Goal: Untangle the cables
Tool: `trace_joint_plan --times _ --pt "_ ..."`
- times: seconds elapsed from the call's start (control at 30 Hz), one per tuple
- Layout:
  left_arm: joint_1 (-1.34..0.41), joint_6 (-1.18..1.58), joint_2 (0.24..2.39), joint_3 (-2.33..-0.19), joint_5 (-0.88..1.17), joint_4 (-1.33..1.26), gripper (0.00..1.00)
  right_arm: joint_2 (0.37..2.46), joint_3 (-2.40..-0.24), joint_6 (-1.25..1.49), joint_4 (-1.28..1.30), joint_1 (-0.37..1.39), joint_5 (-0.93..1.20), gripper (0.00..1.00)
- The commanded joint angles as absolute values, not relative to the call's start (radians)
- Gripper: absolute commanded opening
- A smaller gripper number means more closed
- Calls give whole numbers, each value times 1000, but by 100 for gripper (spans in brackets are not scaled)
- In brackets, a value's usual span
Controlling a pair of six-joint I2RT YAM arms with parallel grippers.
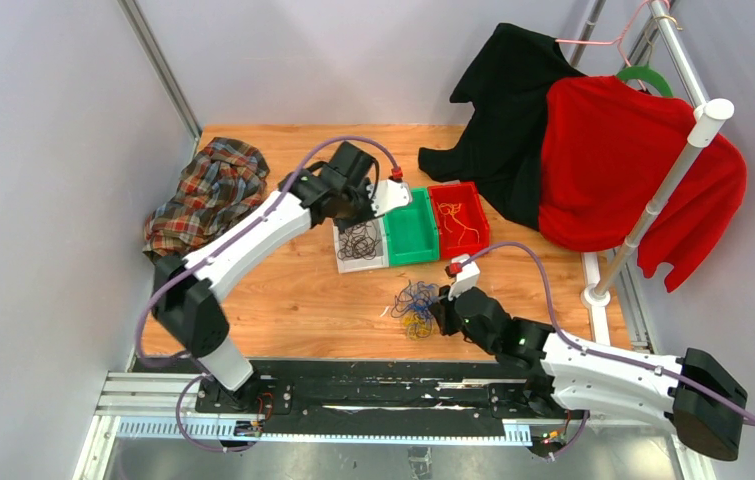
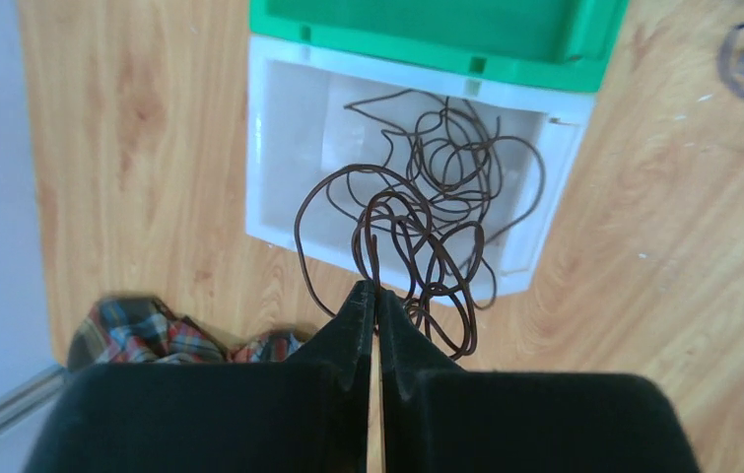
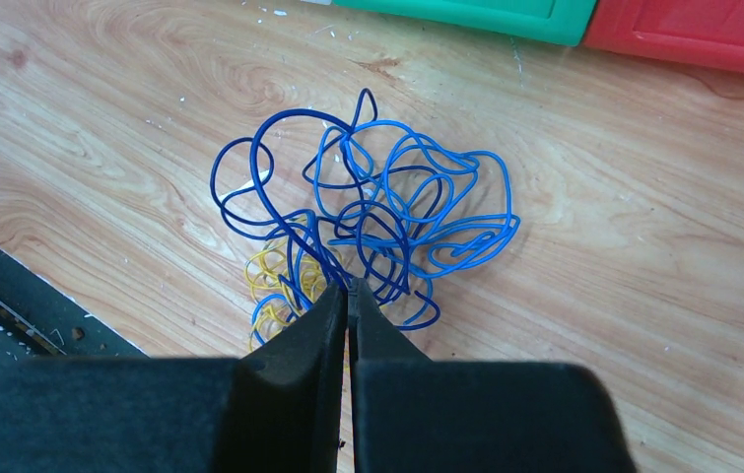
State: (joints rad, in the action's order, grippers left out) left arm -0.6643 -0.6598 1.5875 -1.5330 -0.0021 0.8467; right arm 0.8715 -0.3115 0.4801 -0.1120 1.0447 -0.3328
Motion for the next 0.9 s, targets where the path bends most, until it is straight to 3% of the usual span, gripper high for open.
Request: trace_joint_plan --times 0.0,0.2,0.3,0.6,0.87 --pt "-631 -662 1688 -1500 -96 696 6 844 -340 496 -72 1052 -369 1" --pt "-620 -610 1712 -1557 -20 746 77 801 -355 490 -78 1052 -382 1" --pt "-620 -594 1669 -1579 76 794 99 786 -363 476 -106 1051 -384 1" --pt "-642 -565 1536 -1477 504 871 99 820 -437 468 -173 1019 -371 1" --pt "-806 -559 1572 -1315 510 793 97 739 -430 536 -157 954 -307 1"
